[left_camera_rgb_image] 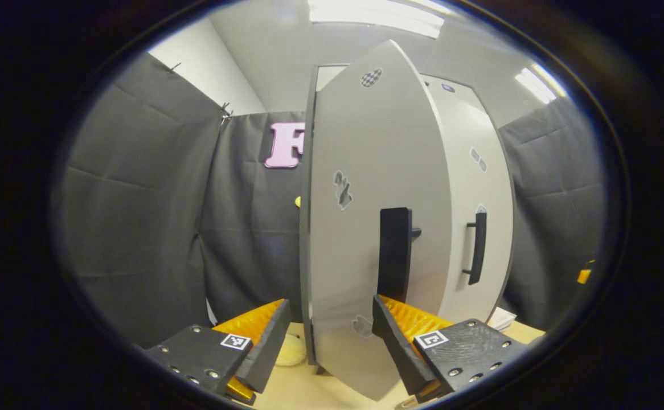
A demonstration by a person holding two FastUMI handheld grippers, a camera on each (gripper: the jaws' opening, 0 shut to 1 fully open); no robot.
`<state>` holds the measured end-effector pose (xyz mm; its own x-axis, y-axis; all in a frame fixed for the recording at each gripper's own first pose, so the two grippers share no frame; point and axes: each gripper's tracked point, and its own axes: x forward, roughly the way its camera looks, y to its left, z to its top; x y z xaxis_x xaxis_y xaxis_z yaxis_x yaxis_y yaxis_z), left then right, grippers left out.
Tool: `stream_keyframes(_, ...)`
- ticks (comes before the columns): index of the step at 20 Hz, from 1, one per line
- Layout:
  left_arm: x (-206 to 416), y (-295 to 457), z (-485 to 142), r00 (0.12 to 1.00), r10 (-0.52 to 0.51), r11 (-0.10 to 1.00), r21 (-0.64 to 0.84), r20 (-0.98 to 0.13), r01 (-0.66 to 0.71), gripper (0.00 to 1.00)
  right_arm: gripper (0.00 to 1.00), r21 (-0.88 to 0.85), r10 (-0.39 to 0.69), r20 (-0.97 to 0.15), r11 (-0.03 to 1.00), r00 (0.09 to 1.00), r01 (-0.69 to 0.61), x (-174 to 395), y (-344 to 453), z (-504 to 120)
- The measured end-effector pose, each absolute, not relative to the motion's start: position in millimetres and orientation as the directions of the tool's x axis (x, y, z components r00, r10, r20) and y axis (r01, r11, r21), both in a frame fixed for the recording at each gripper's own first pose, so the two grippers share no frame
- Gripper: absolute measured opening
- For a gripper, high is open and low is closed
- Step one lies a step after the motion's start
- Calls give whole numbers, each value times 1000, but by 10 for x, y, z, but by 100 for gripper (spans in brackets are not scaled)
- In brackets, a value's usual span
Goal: Grasp the bottle in the cabinet with the left hand and place it on the coaster, then close the right door with the right hand and the left door with the left hand.
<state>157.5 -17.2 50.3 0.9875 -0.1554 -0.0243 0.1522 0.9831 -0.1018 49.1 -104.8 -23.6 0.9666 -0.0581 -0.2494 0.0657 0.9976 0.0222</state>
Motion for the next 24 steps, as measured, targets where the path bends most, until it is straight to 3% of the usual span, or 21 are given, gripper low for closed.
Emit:
stream_keyframes(2, 1611, -288, 524, 984, -174, 979, -110, -20, 171, 89, 92, 19, -62, -251, 997, 966, 69, 461, -1078, -244)
stream_keyframes(13, 1591, -549, 531, 980, -199, 977, -83, -6, 197, 89, 95, 19, -56, -249, 998, 967, 63, 334, -1108, -238)
stream_keyframes(24, 823, -54, 514, 997, -78, 997, -24, -9, 78, 89, 92, 33, 81, -161, 997, 984, -77, 466, -773, 80)
